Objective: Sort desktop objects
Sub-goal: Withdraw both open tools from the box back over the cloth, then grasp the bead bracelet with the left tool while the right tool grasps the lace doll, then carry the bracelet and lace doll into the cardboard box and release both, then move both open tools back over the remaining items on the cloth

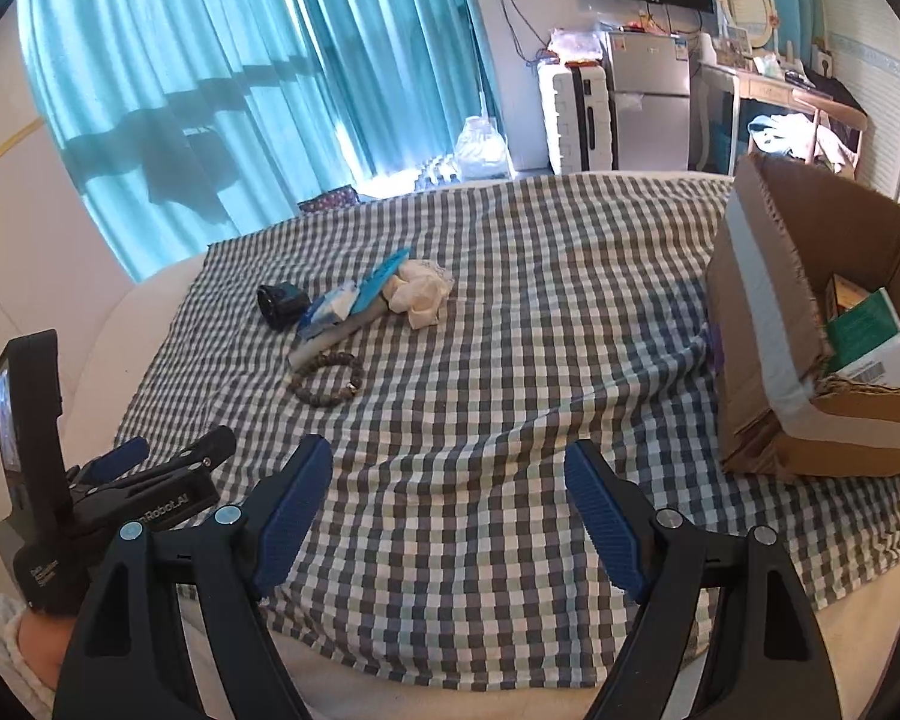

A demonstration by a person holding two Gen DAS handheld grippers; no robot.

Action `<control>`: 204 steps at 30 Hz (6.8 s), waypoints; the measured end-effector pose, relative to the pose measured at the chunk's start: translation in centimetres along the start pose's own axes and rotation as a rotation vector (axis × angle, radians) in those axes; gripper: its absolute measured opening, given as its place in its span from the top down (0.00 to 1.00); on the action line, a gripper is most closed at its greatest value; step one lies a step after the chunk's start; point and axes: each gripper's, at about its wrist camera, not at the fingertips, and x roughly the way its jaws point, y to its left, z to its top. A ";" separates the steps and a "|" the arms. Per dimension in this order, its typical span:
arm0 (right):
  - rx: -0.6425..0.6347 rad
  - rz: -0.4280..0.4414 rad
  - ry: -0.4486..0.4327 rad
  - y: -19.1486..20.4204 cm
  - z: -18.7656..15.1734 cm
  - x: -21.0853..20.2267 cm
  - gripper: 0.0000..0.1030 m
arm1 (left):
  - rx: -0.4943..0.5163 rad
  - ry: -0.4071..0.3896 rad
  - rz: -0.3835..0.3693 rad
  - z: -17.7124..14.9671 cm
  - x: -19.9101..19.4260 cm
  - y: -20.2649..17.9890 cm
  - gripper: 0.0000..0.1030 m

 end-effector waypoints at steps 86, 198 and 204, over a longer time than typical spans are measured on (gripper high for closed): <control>-0.141 0.114 -0.007 1.6 1.4 -2.9 0.90 | 0.096 -0.118 -0.196 2.9 -8.2 -4.0 0.89; -0.057 0.103 -0.181 1.4 4.5 -9.5 0.33 | -0.040 -0.092 -0.041 3.1 -10.9 0.0 0.00; -0.065 0.115 -0.118 2.2 4.8 -5.6 0.33 | -0.039 -0.049 -0.031 3.3 -6.8 -0.1 0.00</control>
